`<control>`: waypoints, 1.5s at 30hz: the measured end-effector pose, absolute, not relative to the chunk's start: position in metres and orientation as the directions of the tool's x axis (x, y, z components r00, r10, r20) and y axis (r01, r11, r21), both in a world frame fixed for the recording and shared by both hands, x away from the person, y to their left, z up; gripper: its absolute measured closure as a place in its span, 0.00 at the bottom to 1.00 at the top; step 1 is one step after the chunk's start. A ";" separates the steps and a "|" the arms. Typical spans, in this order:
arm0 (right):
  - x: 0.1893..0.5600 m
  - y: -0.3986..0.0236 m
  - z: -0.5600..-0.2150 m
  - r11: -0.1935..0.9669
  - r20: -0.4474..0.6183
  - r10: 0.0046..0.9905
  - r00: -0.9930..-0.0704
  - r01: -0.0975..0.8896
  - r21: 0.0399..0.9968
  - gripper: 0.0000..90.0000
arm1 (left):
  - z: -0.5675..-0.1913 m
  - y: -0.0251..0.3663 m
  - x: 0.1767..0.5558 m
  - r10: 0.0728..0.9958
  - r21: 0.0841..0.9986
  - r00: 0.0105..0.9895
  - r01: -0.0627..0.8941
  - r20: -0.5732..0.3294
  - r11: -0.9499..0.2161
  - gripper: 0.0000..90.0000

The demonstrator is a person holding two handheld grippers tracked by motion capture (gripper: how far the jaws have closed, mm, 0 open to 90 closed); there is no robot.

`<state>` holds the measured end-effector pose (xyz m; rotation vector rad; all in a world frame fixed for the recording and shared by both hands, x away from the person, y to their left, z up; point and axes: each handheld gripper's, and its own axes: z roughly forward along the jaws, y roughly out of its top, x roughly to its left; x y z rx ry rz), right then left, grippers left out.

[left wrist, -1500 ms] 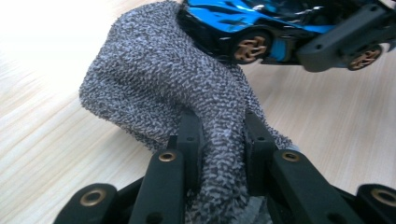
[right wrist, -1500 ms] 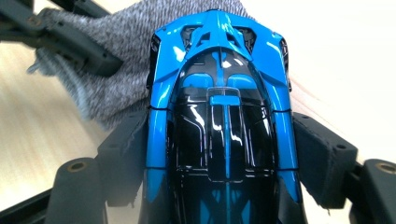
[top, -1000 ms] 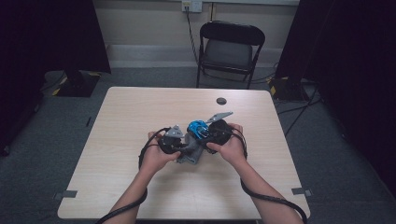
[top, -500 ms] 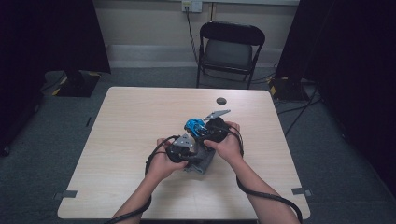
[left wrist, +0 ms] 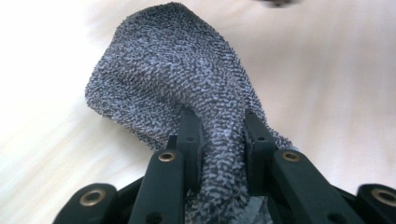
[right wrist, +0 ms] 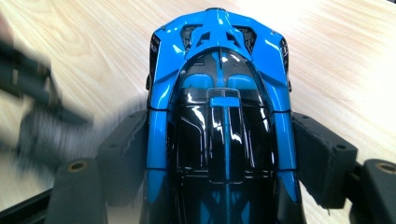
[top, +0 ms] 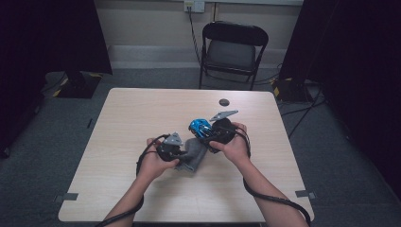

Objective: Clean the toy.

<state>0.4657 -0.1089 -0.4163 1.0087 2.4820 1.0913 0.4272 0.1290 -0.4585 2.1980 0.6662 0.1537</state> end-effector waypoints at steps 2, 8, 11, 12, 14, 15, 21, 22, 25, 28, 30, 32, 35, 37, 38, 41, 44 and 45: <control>0.462 -0.111 -0.417 0.485 0.044 0.680 -0.732 0.493 0.722 0.29 | -0.455 0.138 0.432 0.542 0.748 0.834 0.428 -0.109 -0.508 0.81; 0.456 -0.115 -0.421 0.484 0.058 0.674 -0.737 0.499 0.719 0.29 | -0.449 0.147 0.444 0.576 0.758 0.810 0.445 -0.113 -0.477 0.81; 0.455 -0.115 -0.423 0.492 0.048 0.674 -0.737 0.496 0.715 0.29 | -0.447 0.146 0.447 0.577 0.761 0.808 0.444 -0.114 -0.472 0.81; 0.455 -0.116 -0.425 0.489 0.053 0.672 -0.738 0.498 0.716 0.29 | -0.447 0.143 0.448 0.571 0.761 0.812 0.445 -0.121 -0.472 0.81; 0.455 -0.117 -0.426 0.484 0.057 0.674 -0.736 0.499 0.719 0.29 | -0.447 0.139 0.449 0.566 0.760 0.817 0.437 -0.112 -0.481 0.81; 0.455 -0.117 -0.427 0.481 0.061 0.674 -0.736 0.500 0.720 0.29 | -0.447 0.137 0.449 0.555 0.758 0.824 0.434 -0.115 -0.487 0.81; 0.453 -0.115 -0.427 0.494 0.044 0.673 -0.739 0.492 0.716 0.31 | -0.448 0.121 0.447 0.526 0.770 0.843 0.410 -0.115 -0.490 0.81; 0.453 -0.115 -0.427 0.489 0.053 0.670 -0.740 0.494 0.719 0.31 | -0.449 0.119 0.447 0.521 0.768 0.846 0.407 -0.113 -0.494 0.81; 0.454 -0.113 -0.428 0.509 0.036 0.673 -0.738 0.498 0.702 0.31 | -0.451 0.114 0.443 0.506 0.771 0.855 0.398 -0.116 -0.496 0.81; 0.457 -0.114 -0.431 0.497 0.051 0.683 -0.728 0.515 0.698 0.31 | -0.458 0.107 0.437 0.474 0.765 0.871 0.391 -0.128 -0.512 0.81; 0.458 -0.113 -0.432 0.500 0.042 0.683 -0.729 0.509 0.701 0.31 | -0.462 0.102 0.433 0.445 0.760 0.886 0.377 -0.129 -0.530 0.81; 0.459 -0.112 -0.432 0.497 0.048 0.686 -0.726 0.516 0.698 0.31 | -0.464 0.097 0.428 0.428 0.756 0.894 0.370 -0.132 -0.539 0.81; 0.461 -0.111 -0.431 0.492 0.050 0.690 -0.722 0.518 0.700 0.31 | -0.464 0.092 0.424 0.404 0.755 0.905 0.355 -0.130 -0.552 0.81; 0.464 -0.110 -0.430 0.481 0.060 0.695 -0.716 0.525 0.702 0.31 | -0.464 0.084 0.417 0.357 0.754 0.925 0.325 -0.129 -0.571 0.81; 0.465 -0.111 -0.429 0.474 0.063 0.701 -0.711 0.529 0.704 0.31 | -0.464 0.081 0.414 0.340 0.750 0.931 0.318 -0.132 -0.580 0.81; 0.469 -0.113 -0.427 0.459 0.072 0.712 -0.698 0.541 0.705 0.31 | -0.465 0.075 0.408 0.290 0.743 0.949 0.285 -0.127 -0.605 0.81; 0.473 -0.118 -0.426 0.444 0.084 0.724 -0.685 0.555 0.703 0.31 | -0.465 0.075 0.402 0.268 0.735 0.955 0.270 -0.125 -0.622 0.81; 0.474 -0.121 -0.426 0.442 0.083 0.729 -0.679 0.560 0.701 0.31 | -0.464 0.079 0.402 0.271 0.728 0.955 0.268 -0.117 -0.630 0.81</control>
